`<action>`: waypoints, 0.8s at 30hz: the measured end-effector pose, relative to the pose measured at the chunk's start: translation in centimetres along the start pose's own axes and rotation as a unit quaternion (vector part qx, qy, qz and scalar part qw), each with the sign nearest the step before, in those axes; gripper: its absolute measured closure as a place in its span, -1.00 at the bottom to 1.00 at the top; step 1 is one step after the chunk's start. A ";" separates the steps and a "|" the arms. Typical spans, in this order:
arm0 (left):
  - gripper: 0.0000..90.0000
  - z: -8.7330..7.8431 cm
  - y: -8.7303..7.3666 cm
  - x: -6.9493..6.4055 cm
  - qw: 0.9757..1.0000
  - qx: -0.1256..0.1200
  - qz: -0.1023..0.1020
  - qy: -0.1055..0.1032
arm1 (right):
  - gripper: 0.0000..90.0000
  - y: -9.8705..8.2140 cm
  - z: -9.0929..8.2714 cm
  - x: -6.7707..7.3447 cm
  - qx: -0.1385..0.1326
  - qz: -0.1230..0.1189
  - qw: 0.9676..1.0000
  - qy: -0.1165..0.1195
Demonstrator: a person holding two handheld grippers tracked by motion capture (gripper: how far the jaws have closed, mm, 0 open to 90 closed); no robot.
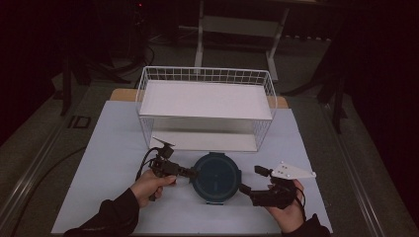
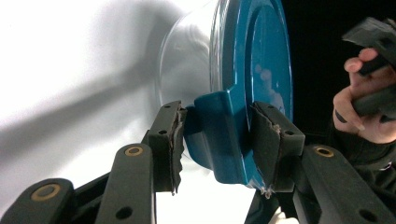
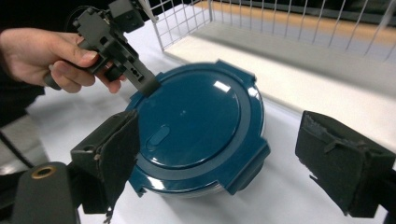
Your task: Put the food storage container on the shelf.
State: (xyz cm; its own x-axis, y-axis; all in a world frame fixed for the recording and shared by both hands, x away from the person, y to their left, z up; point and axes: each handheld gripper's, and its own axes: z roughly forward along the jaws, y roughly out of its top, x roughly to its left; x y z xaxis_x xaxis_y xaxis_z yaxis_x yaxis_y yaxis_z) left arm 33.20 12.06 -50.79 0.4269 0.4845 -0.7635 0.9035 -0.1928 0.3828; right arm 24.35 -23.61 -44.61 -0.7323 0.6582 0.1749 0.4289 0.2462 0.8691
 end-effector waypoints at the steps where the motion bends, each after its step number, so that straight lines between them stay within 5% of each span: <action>1: 0.24 0.0 0.0 0.0 1.000 0.000 0.000 0.000 | -0.68 0.0 0.0 0.0 0.000 0.000 1.000 0.000; 9: 0.26 -0.4 -1.4 -1.2 0.999 -0.015 0.046 0.014 | -0.50 -1.0 1.2 -2.3 0.035 0.093 0.994 0.035; 15: 0.27 -0.6 -2.2 -1.7 0.997 -0.025 0.067 0.021 | -0.31 -1.9 2.1 -3.7 0.052 0.160 0.983 0.072; 24: 0.28 -0.7 -3.1 -2.4 0.993 -0.035 0.106 0.028 | -0.08 -2.8 3.4 -4.2 0.083 0.192 0.973 0.101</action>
State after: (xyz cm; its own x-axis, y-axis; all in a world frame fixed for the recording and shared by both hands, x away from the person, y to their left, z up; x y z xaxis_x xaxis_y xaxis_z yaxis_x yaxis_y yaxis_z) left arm 29.32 12.09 -49.75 0.6028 0.4857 -0.6331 0.7879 -0.2371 0.5683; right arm 28.03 -24.63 -49.38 -0.5828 0.5759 0.5733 0.7586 0.1326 0.6380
